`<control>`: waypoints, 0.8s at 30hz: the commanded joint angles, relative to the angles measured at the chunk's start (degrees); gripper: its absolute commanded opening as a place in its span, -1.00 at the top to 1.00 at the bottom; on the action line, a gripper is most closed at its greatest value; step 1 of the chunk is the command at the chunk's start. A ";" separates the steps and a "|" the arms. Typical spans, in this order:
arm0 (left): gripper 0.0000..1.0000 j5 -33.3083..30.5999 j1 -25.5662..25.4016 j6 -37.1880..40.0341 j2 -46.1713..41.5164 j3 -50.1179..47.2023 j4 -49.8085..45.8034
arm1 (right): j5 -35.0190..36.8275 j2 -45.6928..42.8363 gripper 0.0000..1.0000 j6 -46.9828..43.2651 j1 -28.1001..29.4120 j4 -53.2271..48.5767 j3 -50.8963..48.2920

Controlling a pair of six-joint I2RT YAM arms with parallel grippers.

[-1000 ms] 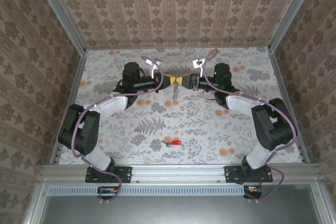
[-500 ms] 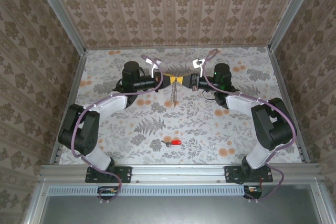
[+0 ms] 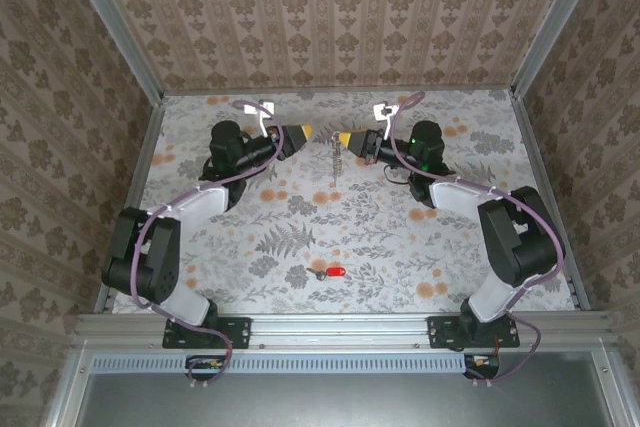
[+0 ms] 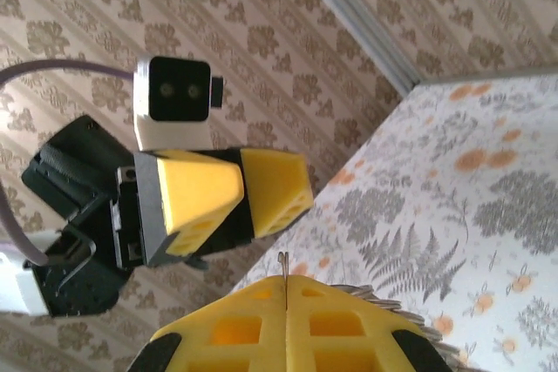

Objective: Put the keys on the keyring

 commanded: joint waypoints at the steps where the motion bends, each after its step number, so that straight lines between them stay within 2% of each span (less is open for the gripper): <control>1: 0.18 1.61 -0.55 -8.58 2.71 -0.26 11.32 | 4.57 1.26 1.00 3.45 -0.17 9.11 -0.30; 6: 0.24 2.27 -1.84 -12.82 6.57 0.52 17.12 | 5.22 3.00 1.00 5.69 -0.01 10.31 1.06; 24: 0.28 2.28 -4.85 -13.01 11.63 5.67 16.84 | 4.68 4.11 1.00 6.77 0.39 9.68 1.80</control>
